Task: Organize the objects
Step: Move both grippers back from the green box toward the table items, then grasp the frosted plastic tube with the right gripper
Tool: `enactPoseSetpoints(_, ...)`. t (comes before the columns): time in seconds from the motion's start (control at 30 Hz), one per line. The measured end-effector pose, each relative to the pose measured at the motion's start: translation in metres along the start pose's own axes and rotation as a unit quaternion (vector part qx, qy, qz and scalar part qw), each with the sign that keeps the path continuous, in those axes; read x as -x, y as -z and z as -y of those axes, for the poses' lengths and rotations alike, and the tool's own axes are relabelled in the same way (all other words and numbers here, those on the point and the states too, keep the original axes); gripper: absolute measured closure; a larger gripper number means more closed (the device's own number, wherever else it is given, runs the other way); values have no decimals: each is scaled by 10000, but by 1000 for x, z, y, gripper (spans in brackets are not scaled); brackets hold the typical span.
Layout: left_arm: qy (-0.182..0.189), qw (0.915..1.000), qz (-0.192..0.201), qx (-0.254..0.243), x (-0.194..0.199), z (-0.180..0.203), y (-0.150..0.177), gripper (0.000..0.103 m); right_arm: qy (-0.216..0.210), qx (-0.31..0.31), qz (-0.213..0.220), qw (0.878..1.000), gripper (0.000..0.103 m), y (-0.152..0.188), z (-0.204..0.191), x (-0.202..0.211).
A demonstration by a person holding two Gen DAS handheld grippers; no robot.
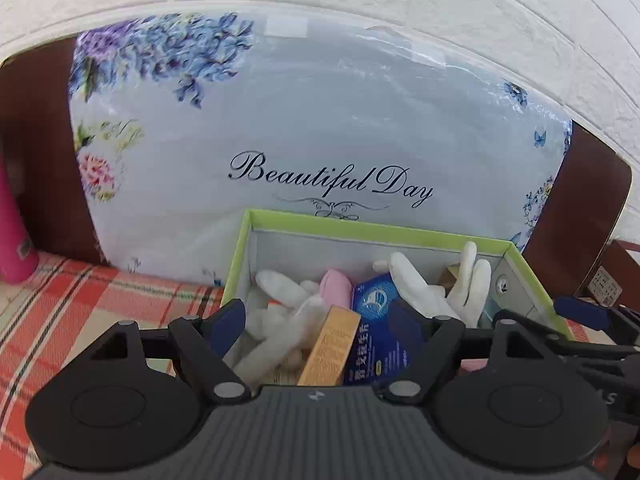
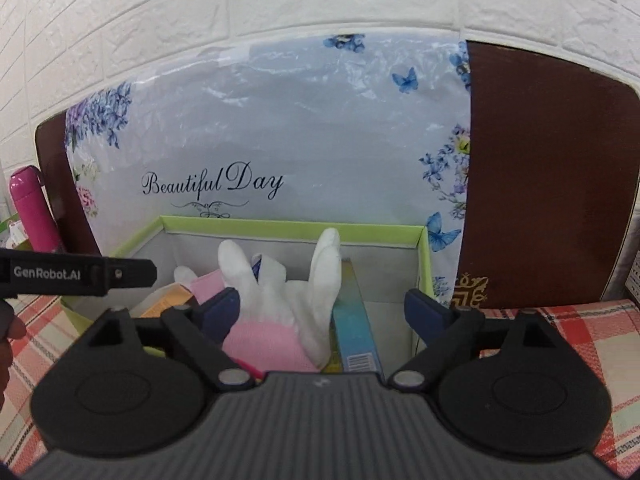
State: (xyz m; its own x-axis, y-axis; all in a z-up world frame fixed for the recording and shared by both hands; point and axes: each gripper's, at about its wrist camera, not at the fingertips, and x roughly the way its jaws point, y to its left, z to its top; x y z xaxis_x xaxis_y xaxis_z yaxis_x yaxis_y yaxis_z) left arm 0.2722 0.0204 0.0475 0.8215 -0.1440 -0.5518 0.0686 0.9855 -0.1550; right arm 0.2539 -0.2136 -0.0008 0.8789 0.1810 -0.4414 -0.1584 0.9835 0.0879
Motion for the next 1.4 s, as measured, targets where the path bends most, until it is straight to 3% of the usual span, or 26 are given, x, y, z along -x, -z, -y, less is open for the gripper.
enactPoseSetpoints(0.1,11,9998,-43,183,17,4,1,22,-37,-137,161,9998,0,-6,4,25)
enactPoseSetpoints(0.33,40,9998,-83,171,75,24,18,20,-132,-277,492,9983,0,2,4,92)
enactPoseSetpoints(0.6,32,9997,-227,-92,118,44,62,17,-55,-491,294,9983,0,42,0,143)
enactPoseSetpoints(0.77,114,9989,-464,-15,130,46,89,17,31,-687,43,9976,0,68,-1,159)
enactPoseSetpoints(1.17,-46,9961,-863,178,136,32,123,17,-79,-337,-356,9988,0,108,-13,177)
enactPoseSetpoints(1.4,-199,9934,-1064,391,138,8,144,17,-127,-27,-407,9991,0,122,-23,167)
